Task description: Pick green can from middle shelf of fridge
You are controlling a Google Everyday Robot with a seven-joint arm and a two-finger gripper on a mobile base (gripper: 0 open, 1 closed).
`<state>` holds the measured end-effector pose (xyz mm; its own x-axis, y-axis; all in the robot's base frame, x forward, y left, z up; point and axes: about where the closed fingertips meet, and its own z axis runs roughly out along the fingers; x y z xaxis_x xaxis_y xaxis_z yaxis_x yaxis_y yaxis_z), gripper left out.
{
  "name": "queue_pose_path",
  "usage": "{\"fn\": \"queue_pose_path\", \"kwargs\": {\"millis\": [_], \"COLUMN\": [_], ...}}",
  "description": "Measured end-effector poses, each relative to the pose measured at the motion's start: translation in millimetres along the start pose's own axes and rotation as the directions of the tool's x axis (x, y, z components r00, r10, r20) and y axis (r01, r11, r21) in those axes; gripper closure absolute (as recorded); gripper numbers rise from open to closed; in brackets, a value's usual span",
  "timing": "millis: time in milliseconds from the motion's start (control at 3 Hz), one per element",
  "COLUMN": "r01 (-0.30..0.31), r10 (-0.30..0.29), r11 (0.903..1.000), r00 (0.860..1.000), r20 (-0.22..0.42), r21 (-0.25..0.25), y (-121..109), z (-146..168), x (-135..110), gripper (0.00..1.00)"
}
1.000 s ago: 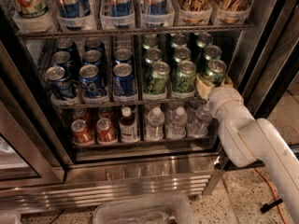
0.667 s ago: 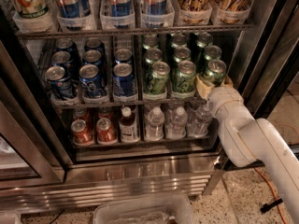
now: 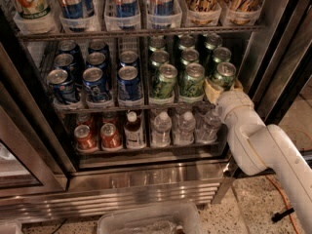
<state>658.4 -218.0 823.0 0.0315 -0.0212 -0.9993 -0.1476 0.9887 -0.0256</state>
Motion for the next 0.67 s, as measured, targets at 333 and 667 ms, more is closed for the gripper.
{"fn": "queue_pose_path", "kwargs": {"millis": [333,667], "r01": [0.017,0.058], "r10": [-0.017,-0.056], "r11": [0.9998,0.9971], "r00": [1.0,0.998], "r20": [0.014,0.034], "r21": [-0.01,-0.05], "y": [-2,-4], "z": [-4,-12], "x": [-9,-33], "gripper": [1.0,1.0]}}
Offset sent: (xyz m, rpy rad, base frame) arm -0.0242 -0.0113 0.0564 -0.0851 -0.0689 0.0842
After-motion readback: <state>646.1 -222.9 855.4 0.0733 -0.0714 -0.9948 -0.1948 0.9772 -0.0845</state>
